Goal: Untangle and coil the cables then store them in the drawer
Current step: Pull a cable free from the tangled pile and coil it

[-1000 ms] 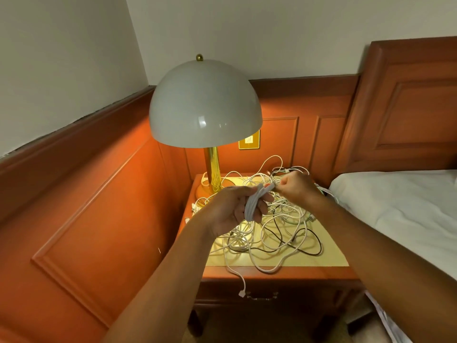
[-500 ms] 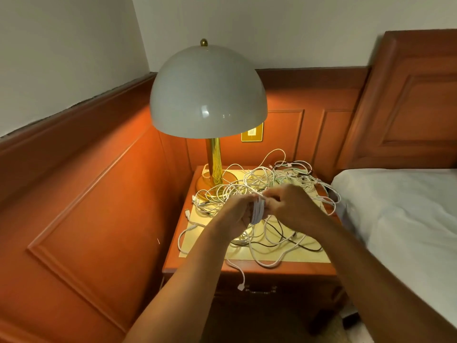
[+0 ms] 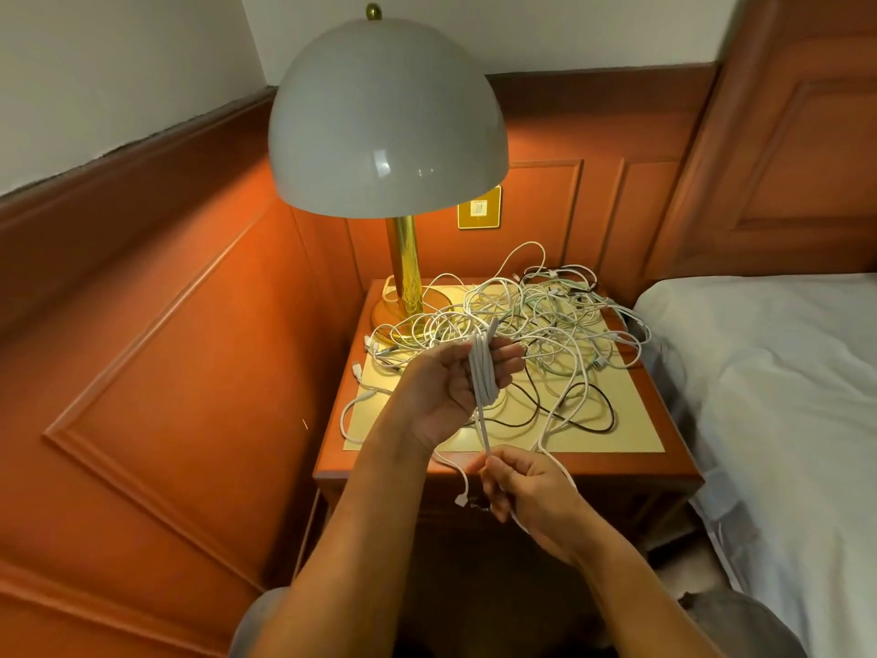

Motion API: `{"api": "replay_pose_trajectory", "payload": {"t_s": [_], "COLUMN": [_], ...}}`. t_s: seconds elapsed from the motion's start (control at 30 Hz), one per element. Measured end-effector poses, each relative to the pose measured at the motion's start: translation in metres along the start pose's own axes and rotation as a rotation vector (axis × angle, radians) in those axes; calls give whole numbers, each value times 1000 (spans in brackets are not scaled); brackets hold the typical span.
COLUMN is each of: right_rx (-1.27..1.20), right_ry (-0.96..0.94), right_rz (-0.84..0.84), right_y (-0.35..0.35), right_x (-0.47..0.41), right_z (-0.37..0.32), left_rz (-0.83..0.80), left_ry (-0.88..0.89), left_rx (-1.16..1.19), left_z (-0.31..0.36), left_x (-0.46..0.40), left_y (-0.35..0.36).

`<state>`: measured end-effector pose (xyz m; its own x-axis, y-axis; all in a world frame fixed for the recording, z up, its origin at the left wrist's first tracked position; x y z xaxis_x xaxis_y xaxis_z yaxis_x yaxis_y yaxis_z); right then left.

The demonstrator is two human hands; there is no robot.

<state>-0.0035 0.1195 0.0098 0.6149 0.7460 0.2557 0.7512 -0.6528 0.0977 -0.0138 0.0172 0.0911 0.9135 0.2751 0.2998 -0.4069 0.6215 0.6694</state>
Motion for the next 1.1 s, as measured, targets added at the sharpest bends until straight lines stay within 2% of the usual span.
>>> {"api": "replay_pose_trajectory", "payload": {"t_s": [0.07,0.17,0.23,0.3,0.37,0.47,0.6,0.7,0.8,0.93,1.03,1.1], "right_rx": [95,407,635,755,760,683,923,1080,1020,659,386,202], "right_ry": [35,56,17,-55,-128,-208,-324,-451,-446,-356,-269,-187], "right_rz": [20,164,281,328,283,116,47,84,128,194,266,242], "right_y": [-9,-34,-53,-64,-66,-56,-34,-18,-16,-18,-23,-21], "right_x": [-9,-24,-37,-51,-64,-72,-65,-53,-40,-21,-17,-15], "right_z": [8,-7,-32,-61,-93,-136,-171,-180,-167,-130,-95,-74], "left_rz": [-39,-51,-90,-104,-135,-132,-89,-7,85,145,117,125], "left_ry": [1,20,41,63,54,24,-15,0,18,-65,-85,-70], "left_rx": [-17,-67,-120,-201,-302,-498,-660,-611,-407,-98,-61,-61], "left_z": [1,6,7,6,1,-8,-12,-7,3,6,6,6], "left_x": [6,13,17,22,23,20,6,-7,-13,-15,-20,-21], "left_y": [2,-3,-5,-3,-1,-2,-5,-11,-17,-21,-13,-12]}}
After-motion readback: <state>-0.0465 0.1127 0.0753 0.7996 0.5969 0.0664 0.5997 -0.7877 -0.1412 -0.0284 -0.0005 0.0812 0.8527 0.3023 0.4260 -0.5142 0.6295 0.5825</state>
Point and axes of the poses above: each hand's wrist, its own x-axis away from the middle knuckle, its own y-axis out of the palm, z = x × y, the point moved 9 cm from there along -x, towards the middle knuckle, and after that the axes turned 7 degrees about z, right-handed, at the moved point
